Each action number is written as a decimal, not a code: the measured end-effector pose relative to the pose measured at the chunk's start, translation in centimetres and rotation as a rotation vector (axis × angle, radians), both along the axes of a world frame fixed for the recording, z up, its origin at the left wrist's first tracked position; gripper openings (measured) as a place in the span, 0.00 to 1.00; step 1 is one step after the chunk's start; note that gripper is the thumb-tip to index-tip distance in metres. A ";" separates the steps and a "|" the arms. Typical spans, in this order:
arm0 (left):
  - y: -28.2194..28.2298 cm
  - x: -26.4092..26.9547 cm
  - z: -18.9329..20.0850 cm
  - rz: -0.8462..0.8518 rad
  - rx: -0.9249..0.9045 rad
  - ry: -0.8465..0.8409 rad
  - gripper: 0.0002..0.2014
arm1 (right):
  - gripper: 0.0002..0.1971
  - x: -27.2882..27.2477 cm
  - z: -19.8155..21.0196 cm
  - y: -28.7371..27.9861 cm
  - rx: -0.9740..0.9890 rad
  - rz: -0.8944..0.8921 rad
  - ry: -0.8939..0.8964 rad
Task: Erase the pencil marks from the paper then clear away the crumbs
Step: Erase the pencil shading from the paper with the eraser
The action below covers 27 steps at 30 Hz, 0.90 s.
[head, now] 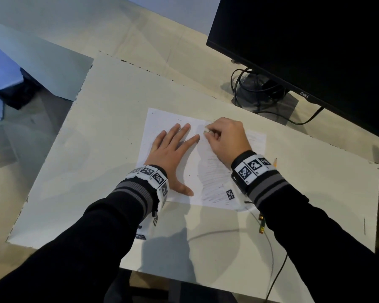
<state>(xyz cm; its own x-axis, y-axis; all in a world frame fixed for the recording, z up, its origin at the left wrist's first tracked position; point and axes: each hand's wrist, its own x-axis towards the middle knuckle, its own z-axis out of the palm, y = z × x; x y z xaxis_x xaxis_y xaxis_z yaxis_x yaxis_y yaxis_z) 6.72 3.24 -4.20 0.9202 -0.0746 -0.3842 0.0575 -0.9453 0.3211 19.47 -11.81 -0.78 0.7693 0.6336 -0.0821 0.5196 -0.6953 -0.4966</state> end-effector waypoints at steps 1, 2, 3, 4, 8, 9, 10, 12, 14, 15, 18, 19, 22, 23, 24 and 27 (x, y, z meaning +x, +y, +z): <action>0.0 0.0 0.0 -0.003 0.002 0.002 0.75 | 0.05 0.5 0.0 -0.3 -0.015 -0.017 -0.001; 0.0 -0.1 0.0 -0.006 0.004 0.001 0.75 | 0.06 1.3 0.0 -0.6 -0.047 -0.069 -0.016; 0.0 -0.1 -0.1 -0.007 0.008 -0.002 0.75 | 0.07 2.2 0.0 -0.9 -0.081 -0.117 -0.038; 0.0 -0.1 -0.1 -0.009 0.010 -0.004 0.75 | 0.08 2.7 0.0 -1.0 -0.111 -0.131 -0.060; -0.1 0.0 -0.2 -0.008 0.013 -0.007 0.75 | 0.06 0.1 0.4 -0.4 -0.097 0.137 -0.037; -0.1 0.0 -0.2 -0.010 0.014 -0.006 0.75 | 0.06 0.0 0.4 -0.6 -0.086 0.169 -0.036; -0.1 -0.1 -0.2 -0.011 0.013 -0.005 0.75 | 0.06 0.6 0.4 -0.9 -0.082 0.140 -0.049; -0.1 -0.1 -0.3 -0.009 0.012 -0.008 0.75 | 0.06 2.1 0.4 -1.4 -0.074 0.015 -0.087; -0.1 -0.1 -0.2 -0.013 0.019 -0.004 0.75 | 0.07 1.8 0.4 -1.7 -0.076 0.041 -0.093; -0.2 0.0 -0.2 -0.014 0.023 -0.003 0.75 | 0.07 0.8 0.4 -1.6 -0.086 0.125 -0.085; -0.2 0.0 -0.1 -0.003 0.025 -0.003 0.75 | 0.06 -0.4 0.4 -2.1 -0.085 0.264 -0.034; -0.1 -0.1 -0.1 -0.004 0.022 -0.002 0.75 | 0.06 0.4 0.2 -2.3 -0.079 0.197 -0.043; -0.1 -0.1 -0.1 -0.008 0.023 0.001 0.75 | 0.05 1.2 0.1 -2.7 -0.053 0.098 -0.074; -0.2 -0.1 0.0 -0.009 0.023 0.002 0.75 | 0.05 0.5 0.2 -2.6 -0.063 0.161 -0.072; -0.2 -0.1 0.0 -0.008 0.023 0.001 0.75 | 0.06 -0.4 0.3 -2.5 -0.077 0.246 -0.054; -0.2 -0.1 0.0 -0.003 0.029 -0.003 0.75 | 0.07 -0.1 0.4 -2.8 -0.083 0.243 -0.023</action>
